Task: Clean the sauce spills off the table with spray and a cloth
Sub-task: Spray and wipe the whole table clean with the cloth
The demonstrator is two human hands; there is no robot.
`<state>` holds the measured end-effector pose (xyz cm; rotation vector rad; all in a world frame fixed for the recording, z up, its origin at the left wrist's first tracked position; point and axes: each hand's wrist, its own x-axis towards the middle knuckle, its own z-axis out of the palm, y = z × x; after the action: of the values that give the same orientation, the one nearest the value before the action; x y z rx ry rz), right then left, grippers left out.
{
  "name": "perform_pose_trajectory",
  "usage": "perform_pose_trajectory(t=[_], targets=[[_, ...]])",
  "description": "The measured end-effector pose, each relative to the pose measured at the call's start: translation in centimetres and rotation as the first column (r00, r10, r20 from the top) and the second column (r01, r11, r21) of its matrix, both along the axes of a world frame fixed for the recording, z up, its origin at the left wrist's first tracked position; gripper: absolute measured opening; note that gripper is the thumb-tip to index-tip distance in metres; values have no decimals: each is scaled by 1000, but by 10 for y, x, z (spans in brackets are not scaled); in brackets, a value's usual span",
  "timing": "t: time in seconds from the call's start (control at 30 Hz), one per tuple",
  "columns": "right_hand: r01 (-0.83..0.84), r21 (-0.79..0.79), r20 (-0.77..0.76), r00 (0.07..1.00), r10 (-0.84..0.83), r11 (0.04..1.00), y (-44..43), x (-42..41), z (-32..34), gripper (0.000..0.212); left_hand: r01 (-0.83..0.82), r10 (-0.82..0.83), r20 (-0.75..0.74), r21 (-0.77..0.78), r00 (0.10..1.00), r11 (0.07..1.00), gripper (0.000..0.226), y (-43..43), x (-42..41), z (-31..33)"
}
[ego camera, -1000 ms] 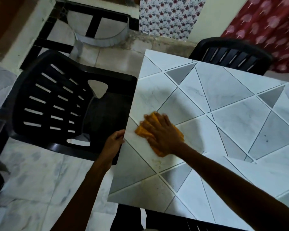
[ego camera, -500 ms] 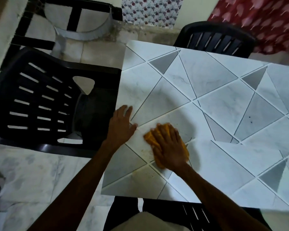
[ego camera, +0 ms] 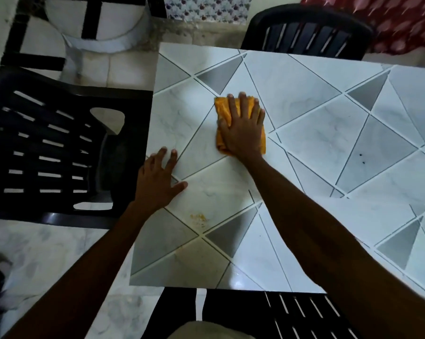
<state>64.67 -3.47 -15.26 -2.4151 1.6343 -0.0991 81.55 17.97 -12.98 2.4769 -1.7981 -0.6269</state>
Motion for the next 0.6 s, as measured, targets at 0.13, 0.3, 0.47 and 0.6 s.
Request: perform_pose_trajectory(t=[0.13,0.3,0.47,0.6], targets=[[-87,19,34,996,86,996,120,-60,1,67,-14,14,-5,13,1000,1000,100,0,-2,2],[-174,90,-49,983,179,981,236,-149,6,71,-15,15,-18,24,1000,1000,103,-3,-5,4],[-117,57,-96,988,123,991,149,-121,3,67,-4,5,-14,26,1000,1000,97,-4,-8,6],[-1,61,-22,1000,3,998,99,-37,5,65,3,-3,-3,-9,1000,1000,92,1,-7,6]])
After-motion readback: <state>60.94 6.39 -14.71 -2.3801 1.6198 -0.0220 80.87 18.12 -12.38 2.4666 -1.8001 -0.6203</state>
